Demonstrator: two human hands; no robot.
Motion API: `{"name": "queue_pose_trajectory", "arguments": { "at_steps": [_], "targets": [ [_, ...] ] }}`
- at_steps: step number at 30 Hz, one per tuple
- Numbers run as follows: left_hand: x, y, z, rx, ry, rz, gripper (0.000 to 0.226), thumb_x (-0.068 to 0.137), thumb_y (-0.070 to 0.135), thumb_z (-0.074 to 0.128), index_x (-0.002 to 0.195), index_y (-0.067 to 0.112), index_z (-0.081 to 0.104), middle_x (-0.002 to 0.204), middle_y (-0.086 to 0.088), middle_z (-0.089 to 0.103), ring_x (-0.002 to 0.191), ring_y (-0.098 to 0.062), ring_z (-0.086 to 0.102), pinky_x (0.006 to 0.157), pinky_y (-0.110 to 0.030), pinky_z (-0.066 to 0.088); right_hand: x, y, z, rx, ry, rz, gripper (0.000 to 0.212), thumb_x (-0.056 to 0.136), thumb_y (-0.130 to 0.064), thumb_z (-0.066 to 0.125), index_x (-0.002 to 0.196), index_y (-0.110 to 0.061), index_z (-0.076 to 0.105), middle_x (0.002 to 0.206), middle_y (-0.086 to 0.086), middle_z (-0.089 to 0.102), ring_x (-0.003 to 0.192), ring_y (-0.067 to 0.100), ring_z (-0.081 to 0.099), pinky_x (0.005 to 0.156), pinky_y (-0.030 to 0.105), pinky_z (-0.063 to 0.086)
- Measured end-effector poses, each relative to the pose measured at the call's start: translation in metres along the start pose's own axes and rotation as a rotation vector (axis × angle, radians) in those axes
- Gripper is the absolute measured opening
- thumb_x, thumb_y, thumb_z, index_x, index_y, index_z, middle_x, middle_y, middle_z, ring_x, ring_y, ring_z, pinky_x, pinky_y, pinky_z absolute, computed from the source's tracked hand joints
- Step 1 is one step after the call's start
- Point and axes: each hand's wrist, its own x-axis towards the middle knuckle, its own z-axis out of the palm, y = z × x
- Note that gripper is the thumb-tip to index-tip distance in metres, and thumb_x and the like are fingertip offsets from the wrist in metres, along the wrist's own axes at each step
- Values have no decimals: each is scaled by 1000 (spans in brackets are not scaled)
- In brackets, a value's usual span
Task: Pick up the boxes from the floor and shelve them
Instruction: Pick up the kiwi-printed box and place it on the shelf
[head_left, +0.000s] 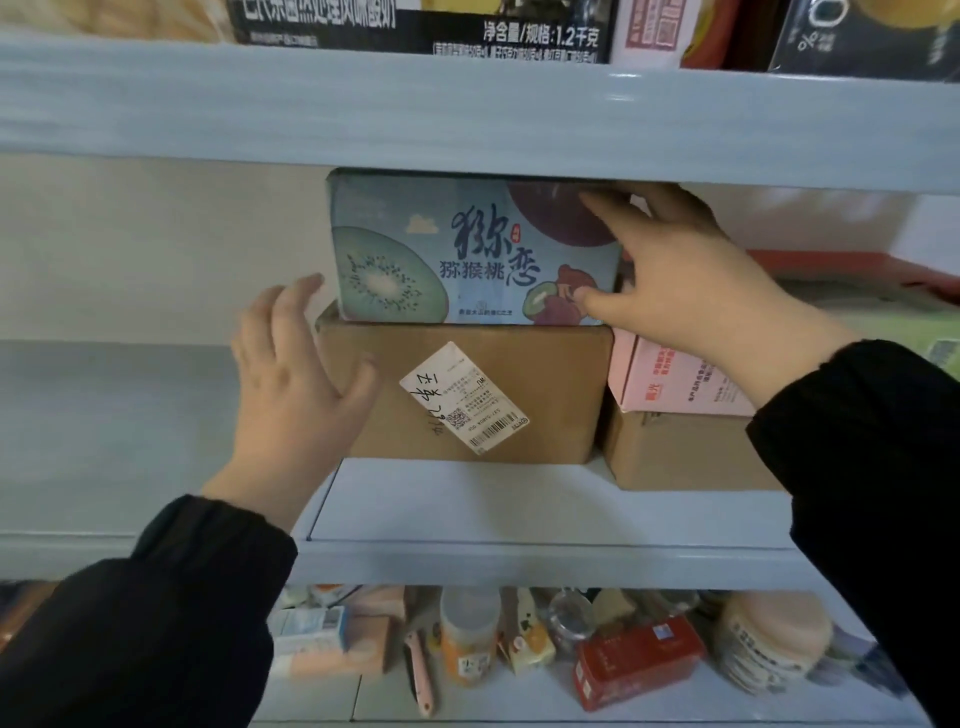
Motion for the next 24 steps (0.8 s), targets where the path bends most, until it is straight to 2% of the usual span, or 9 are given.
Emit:
{"name": "queue_pose_trajectory", "arguments": {
  "at_steps": [3, 6, 9, 13, 14, 16, 18, 20, 24],
  "targets": [
    [-19, 15, 2, 53, -136, 271, 51, 85, 23, 58, 133, 5, 56, 119, -13, 58, 112, -31, 49, 101, -41, 41, -29, -13, 6, 14, -28, 17, 79, 83, -58, 60, 155, -34, 36, 159, 6, 32, 145, 30, 28, 117, 49, 33],
    [-35, 32, 10, -16, -439, 322, 45, 89, 36, 49, 128, 21, 66, 117, 2, 67, 107, -20, 60, 92, -34, 49, -77, -27, 18, 20, -167, -33, 74, 86, -61, 51, 154, -35, 37, 154, 2, 39, 146, 25, 28, 121, 45, 28],
    [-45, 50, 20, -33, -743, 387, 31, 95, 38, 53, 119, 33, 72, 115, 16, 69, 105, -7, 63, 82, -27, 51, -133, -37, 26, 20, -427, 92, 63, 90, -60, 48, 149, -41, 42, 143, -10, 49, 133, 14, 44, 107, 41, 45],
    [-69, 96, 37, 135, -1289, 639, 43, 95, 51, 55, 137, 45, 53, 129, 18, 59, 112, -7, 58, 92, -32, 50, -211, -53, 9, 6, -851, 367, 49, 93, -53, 60, 139, -38, 51, 121, -12, 59, 108, 14, 58, 79, 29, 46],
    [-81, 110, 43, 165, -1419, 695, 47, 94, 55, 55, 139, 46, 50, 131, 17, 58, 110, -7, 58, 93, -33, 50, -233, -55, 3, 10, -945, 453, 49, 94, -51, 60, 140, -34, 51, 123, -9, 60, 108, 16, 57, 79, 29, 44],
    [-111, 139, 52, 213, -1643, 777, 58, 92, 61, 55, 146, 46, 42, 137, 13, 57, 109, -10, 59, 92, -32, 50, -281, -59, -8, -4, -1074, 662, 57, 95, -52, 60, 147, -32, 46, 142, -4, 55, 123, 20, 54, 95, 32, 44],
    [-148, 169, 62, 323, -1758, 930, 67, 91, 64, 54, 152, 43, 34, 145, 6, 53, 118, -17, 58, 98, -33, 47, -332, -66, -25, -18, -1082, 825, 63, 93, -59, 60, 149, -35, 42, 150, -4, 50, 131, 22, 51, 106, 35, 41],
    [-188, 203, 68, 379, -1788, 1083, 70, 90, 66, 53, 152, 40, 33, 144, 1, 55, 121, -21, 58, 102, -38, 47, -382, -76, -49, -8, -1059, 956, 62, 95, -58, 58, 150, -34, 42, 147, -5, 52, 131, 22, 52, 100, 31, 40],
    [-269, 290, 56, 132, -1812, 1288, 65, 92, 62, 52, 151, 44, 33, 144, 9, 55, 124, -17, 56, 102, -37, 46, -486, -93, -97, 52, -978, 1274, 66, 92, -61, 60, 151, -39, 39, 146, -8, 52, 129, 19, 53, 102, 36, 43]
  ]
}}
